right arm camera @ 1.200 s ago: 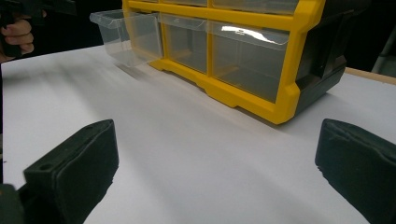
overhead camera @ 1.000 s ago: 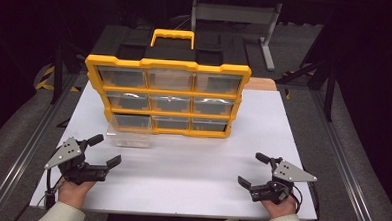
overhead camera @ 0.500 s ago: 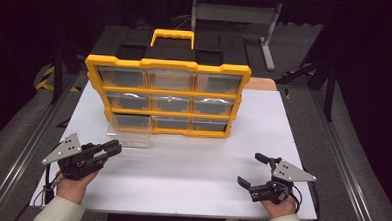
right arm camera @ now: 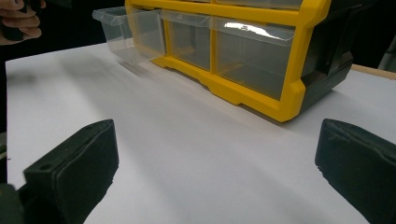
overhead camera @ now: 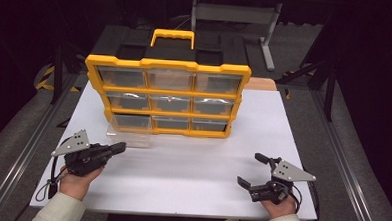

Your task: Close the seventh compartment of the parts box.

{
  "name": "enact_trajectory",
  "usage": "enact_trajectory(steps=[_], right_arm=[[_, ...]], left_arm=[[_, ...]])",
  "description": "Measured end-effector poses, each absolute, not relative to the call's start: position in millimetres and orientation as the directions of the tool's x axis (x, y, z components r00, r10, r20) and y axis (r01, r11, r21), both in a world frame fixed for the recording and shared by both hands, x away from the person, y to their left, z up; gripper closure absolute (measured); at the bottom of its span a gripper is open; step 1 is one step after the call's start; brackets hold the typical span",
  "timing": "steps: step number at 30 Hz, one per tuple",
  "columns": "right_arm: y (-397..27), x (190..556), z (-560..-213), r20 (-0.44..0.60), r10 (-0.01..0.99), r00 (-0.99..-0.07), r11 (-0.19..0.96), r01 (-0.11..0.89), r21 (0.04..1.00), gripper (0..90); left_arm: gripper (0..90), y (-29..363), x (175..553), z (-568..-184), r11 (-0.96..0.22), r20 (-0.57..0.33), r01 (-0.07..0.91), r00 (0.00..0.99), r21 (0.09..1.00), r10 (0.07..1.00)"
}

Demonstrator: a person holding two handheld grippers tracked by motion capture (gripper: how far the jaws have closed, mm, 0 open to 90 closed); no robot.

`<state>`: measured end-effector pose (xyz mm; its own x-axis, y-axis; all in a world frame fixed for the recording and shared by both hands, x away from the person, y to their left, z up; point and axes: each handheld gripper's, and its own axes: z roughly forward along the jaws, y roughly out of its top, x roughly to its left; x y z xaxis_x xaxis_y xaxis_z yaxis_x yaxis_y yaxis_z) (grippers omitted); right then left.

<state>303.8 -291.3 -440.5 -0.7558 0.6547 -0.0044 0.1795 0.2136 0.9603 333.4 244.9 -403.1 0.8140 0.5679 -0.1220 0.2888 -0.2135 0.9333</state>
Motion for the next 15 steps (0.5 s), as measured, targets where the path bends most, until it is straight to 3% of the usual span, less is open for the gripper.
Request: enact_trajectory(steps=[15], right_arm=[[-291.3,304.2,-440.8,0.001,0.652,-0.758,0.209,0.181,0.961,0.0]], left_arm=[[89.3,239.5,345.4,-420.5,-0.242,-0.151,0.35,0.796,0.905,0.585]])
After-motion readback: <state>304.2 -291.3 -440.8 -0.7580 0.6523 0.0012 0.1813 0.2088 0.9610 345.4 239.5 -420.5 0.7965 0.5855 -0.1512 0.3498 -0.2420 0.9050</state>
